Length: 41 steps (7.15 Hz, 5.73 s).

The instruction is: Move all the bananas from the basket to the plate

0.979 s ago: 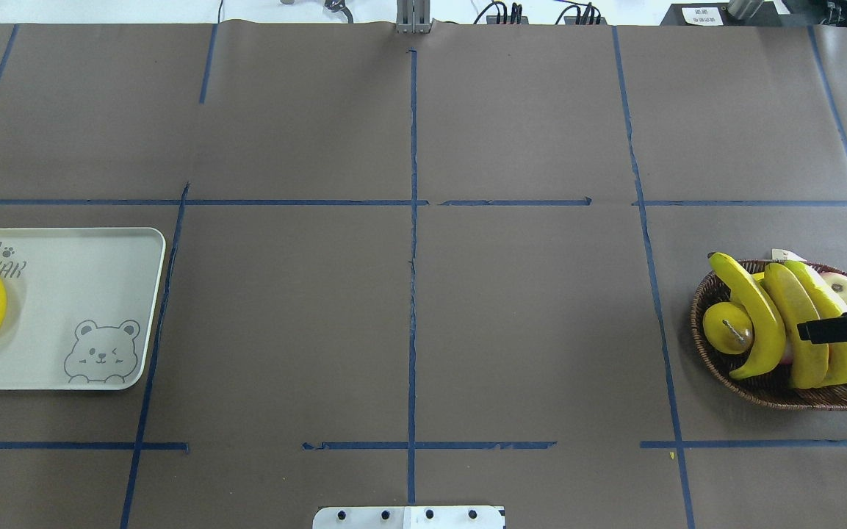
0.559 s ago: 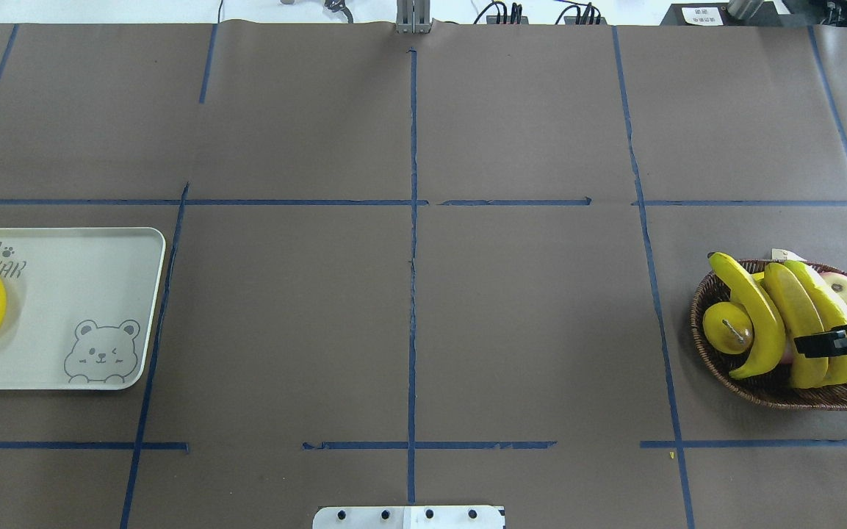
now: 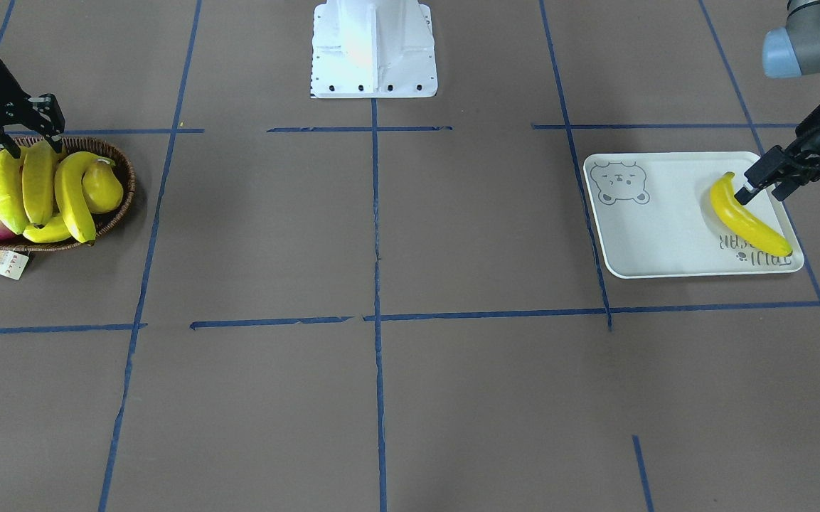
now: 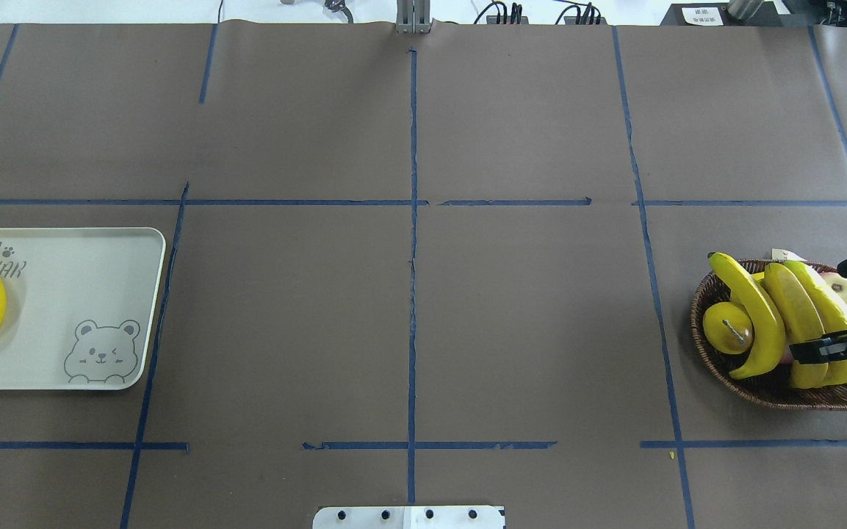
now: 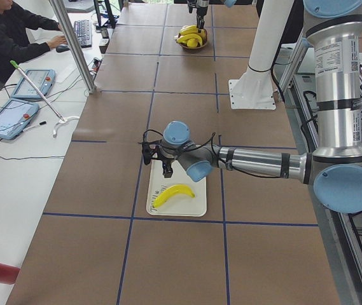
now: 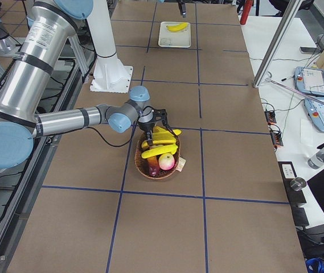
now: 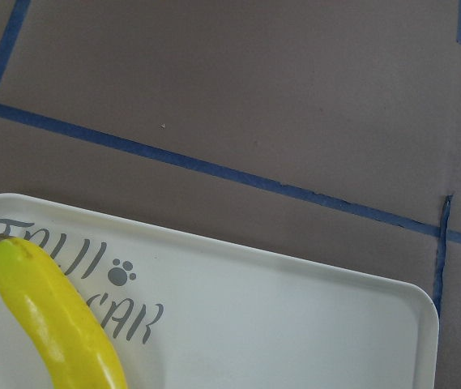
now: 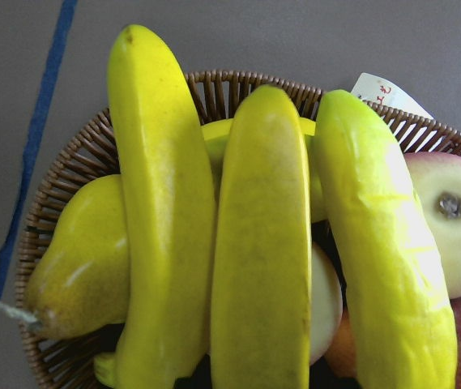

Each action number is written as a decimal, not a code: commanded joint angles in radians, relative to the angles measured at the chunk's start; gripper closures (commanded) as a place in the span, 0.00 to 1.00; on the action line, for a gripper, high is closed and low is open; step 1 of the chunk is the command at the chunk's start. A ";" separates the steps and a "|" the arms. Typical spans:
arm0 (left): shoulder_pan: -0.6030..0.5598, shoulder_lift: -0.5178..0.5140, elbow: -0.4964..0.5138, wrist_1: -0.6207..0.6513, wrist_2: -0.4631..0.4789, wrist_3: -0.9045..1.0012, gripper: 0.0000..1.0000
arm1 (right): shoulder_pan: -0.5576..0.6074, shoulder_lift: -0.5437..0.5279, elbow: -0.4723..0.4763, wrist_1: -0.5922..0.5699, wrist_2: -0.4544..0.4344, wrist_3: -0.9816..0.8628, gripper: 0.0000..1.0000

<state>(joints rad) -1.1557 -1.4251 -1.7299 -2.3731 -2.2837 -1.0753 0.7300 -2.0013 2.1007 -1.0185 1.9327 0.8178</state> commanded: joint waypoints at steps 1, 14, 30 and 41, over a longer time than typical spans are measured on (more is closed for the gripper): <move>0.001 0.000 0.003 0.000 0.000 -0.002 0.00 | -0.001 0.027 -0.028 0.000 0.000 0.001 0.34; 0.001 -0.031 0.007 -0.006 -0.011 -0.012 0.00 | 0.354 0.380 -0.008 0.000 0.537 0.213 0.99; 0.479 -0.646 0.013 -0.219 0.069 -0.805 0.02 | -0.356 0.984 -0.168 0.000 -0.225 0.655 0.99; 0.505 -0.630 0.015 -0.209 0.161 -0.796 1.00 | -0.373 0.984 -0.153 -0.012 -0.222 0.670 0.00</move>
<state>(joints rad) -0.6341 -2.0585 -1.7199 -2.5924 -2.1226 -1.8692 0.3566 -1.0161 1.9395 -1.0305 1.7115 1.4753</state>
